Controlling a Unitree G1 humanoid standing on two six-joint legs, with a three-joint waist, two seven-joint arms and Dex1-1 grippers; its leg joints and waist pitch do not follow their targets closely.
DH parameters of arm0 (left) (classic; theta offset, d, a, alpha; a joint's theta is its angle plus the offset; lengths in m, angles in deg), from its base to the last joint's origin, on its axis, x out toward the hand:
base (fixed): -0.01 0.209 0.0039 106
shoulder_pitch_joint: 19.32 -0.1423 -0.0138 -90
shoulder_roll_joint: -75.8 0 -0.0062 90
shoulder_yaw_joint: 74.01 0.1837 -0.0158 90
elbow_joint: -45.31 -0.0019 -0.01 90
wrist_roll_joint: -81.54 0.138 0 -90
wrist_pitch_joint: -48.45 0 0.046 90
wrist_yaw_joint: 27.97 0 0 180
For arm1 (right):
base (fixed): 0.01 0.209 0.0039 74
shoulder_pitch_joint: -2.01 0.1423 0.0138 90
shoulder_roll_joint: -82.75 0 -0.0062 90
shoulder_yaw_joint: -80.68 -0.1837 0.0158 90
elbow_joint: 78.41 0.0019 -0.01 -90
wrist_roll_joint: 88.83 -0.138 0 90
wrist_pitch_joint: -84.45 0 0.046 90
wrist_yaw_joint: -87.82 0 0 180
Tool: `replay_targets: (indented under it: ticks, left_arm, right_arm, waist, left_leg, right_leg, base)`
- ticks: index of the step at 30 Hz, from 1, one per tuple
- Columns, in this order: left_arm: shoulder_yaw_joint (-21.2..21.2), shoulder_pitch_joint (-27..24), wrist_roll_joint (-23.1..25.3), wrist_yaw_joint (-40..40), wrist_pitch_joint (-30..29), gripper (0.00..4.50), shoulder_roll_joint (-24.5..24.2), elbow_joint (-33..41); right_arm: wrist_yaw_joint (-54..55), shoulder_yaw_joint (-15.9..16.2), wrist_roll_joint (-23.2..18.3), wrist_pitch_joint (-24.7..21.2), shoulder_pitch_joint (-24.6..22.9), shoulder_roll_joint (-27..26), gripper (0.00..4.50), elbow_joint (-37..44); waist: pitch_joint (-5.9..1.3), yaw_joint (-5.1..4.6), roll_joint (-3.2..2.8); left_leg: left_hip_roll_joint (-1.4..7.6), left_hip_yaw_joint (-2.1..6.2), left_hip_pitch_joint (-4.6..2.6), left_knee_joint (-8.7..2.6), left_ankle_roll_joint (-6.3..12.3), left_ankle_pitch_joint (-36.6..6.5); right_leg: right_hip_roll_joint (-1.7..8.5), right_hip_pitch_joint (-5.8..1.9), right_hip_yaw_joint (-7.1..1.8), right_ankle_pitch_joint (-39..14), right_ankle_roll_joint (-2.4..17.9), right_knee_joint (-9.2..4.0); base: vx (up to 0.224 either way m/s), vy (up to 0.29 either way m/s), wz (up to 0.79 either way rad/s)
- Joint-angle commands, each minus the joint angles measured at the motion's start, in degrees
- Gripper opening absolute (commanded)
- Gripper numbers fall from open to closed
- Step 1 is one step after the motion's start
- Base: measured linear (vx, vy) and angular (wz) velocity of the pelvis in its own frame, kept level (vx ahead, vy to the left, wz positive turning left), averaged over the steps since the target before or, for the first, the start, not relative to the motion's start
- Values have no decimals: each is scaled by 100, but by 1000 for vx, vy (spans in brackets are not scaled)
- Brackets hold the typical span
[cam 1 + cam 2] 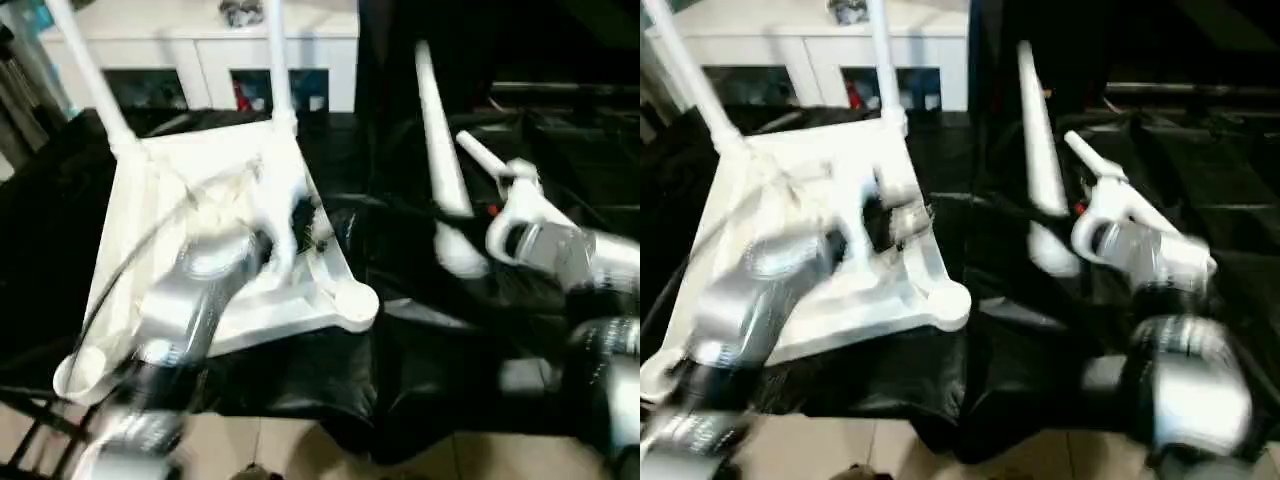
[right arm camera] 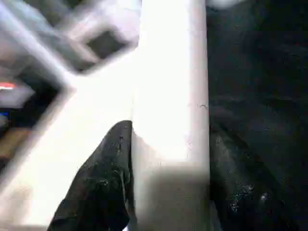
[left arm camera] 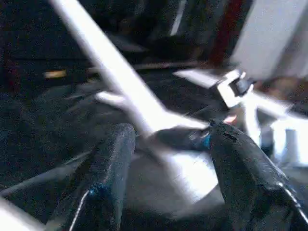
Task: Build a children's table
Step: Pick table leg
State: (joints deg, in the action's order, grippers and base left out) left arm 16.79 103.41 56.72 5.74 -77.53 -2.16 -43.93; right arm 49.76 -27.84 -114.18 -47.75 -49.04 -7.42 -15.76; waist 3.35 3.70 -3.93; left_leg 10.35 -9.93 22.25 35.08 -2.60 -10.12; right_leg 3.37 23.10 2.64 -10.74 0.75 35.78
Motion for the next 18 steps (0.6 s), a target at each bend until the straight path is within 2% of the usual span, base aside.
replay_targets:
  ticks: [1,2,3,5,6,7,8,9,10,14,15,16,17,18]
  left_arm:
    - [-225,78,-415,-47,-260,281,190,-233]
    - [-291,127,-535,-79,-307,281,319,-323]
    - [-388,200,-692,-123,-363,281,480,-452]
    - [-559,349,-841,-227,-453,281,727,-713]
    - [-559,349,-841,-227,-453,281,727,-713]
    - [-662,459,-906,-301,-511,281,873,-930]
    - [-691,485,-939,-345,-532,281,907,-989]
    - [-725,501,-1007,-366,-554,281,948,-1023]
    - [-771,509,-1104,-382,-599,281,988,-1027]
    - [-845,521,-1412,-399,-750,281,1048,-888]
    - [-850,520,-1423,-399,-771,281,1052,-864]
    - [-858,522,-1427,-401,-783,281,1056,-854]
    - [-879,527,-1445,-404,-812,253,1061,-844]
    - [-890,530,-1404,-454,-795,245,1059,-841]
  right_arm:
    - [-363,132,-381,-64,-236,-85,188,714]
    - [-460,201,-489,-110,-381,-156,188,965]
    - [-585,331,-577,-160,-532,-215,188,1225]
    - [-755,530,-726,-249,-763,-317,188,1649]
    - [-755,530,-726,-249,-763,-317,188,1649]
    - [-852,677,-867,-373,-941,-396,188,2037]
    - [-866,728,-901,-420,-986,-409,188,2147]
    - [-888,805,-909,-437,-1024,-415,188,2243]
    - [-910,871,-900,-448,-1044,-410,188,2289]
    - [-963,1047,-850,-445,-1113,-372,188,2386]
    - [-970,1075,-859,-456,-1138,-364,188,2432]
    - [-970,1091,-869,-468,-1158,-359,188,2470]
    - [-969,1121,-886,-481,-1186,-350,188,2528]
    - [-958,1158,-877,-478,-1205,-346,188,2566]
  waist:
    - [-471,70,123]
    - [-471,95,90]
    - [-460,92,125]
    - [-452,136,104]
    - [-437,136,106]
    - [-428,129,111]
    - [-423,153,101]
    - [-424,158,106]
    - [-422,142,118]
    - [-424,144,120]
    - [-419,135,164]
    - [-424,143,136]
    - [-430,140,162]
    - [-436,149,162]
  left_leg:
    - [169,23,-48,-275,561,-504]
    - [185,43,-65,-288,534,-601]
    - [178,28,-68,-294,525,-637]
    - [195,58,-91,-318,434,-751]
    - [197,55,-93,-335,412,-800]
    - [192,61,-86,-344,349,-842]
    - [191,59,-109,-347,286,-889]
    - [197,64,-122,-349,264,-912]
    - [185,70,-81,-357,230,-883]
    - [178,78,-72,-361,216,-851]
    - [173,73,-56,-363,228,-822]
    - [182,79,-61,-365,239,-768]
    - [181,73,-58,-361,261,-717]
    - [184,75,-59,-361,274,-667]
  right_leg:
    - [353,-346,-176,-437,1499,-421]
    - [367,-331,-170,-715,1469,-438]
    - [354,-321,-173,-857,1408,-471]
    - [380,-312,-181,-1220,1255,-505]
    - [374,-304,-182,-1325,1202,-527]
    - [379,-302,-185,-1479,1120,-547]
    - [382,-285,-196,-1605,1052,-572]
    - [387,-277,-201,-1639,1040,-566]
    - [392,-310,-195,-1654,1006,-553]
    - [395,-296,-196,-1742,895,-573]
    - [391,-306,-195,-1716,879,-575]
    - [396,-303,-200,-1653,874,-565]
    - [395,-308,-201,-1564,877,-559]
    - [401,-314,-202,-1504,887,-551]
  base:
    - [0,0,0]
    - [0,0,0]
    - [0,0,0]
    - [0,0,0]
    - [0,0,0]
    - [0,0,0]
    - [0,0,0]
    - [0,0,0]
    - [0,0,0]
    - [0,0,0]
    - [0,0,0]
    - [0,0,0]
    - [0,0,0]
    - [0,0,0]
